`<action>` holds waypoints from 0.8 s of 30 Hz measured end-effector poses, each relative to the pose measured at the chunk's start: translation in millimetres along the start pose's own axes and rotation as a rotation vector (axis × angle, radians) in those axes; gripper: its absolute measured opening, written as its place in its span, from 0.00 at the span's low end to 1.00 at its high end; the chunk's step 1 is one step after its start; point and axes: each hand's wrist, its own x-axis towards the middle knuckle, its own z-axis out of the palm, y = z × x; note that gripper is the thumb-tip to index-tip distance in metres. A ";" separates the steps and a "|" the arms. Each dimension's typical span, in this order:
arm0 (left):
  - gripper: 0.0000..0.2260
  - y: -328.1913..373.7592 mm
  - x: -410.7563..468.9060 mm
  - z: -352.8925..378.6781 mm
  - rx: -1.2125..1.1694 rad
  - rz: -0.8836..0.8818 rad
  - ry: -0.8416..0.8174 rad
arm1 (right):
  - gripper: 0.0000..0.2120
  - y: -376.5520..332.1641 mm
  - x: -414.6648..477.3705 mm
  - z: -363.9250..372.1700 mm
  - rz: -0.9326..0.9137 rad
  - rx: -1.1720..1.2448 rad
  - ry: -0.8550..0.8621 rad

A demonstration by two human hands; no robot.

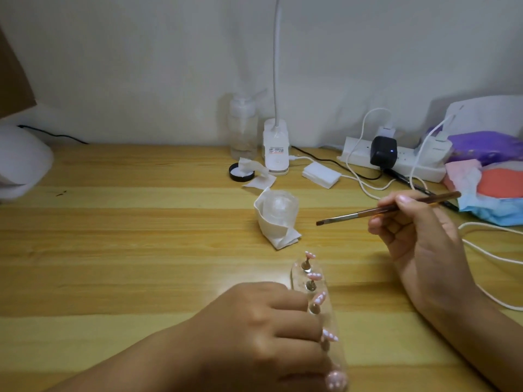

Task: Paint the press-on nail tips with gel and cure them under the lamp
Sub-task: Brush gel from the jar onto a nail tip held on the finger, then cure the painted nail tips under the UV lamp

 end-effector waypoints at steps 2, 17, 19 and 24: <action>0.09 -4.3 -2.5 0.7 0.012 0.018 -0.036 | 0.06 -0.7 0.5 -0.8 0.010 0.003 -0.004; 0.10 -28.9 -2.8 -5.6 -0.195 -0.479 0.105 | 0.06 0.8 5.0 -6.7 0.041 -0.016 0.045; 0.09 -32.9 -2.4 -2.8 -0.265 -0.647 0.105 | 0.07 0.1 5.2 -5.5 -0.010 -0.046 0.048; 0.10 -31.8 1.0 -0.9 -0.254 -0.756 -0.010 | 0.08 -1.7 2.3 -6.2 -0.187 -0.373 -0.031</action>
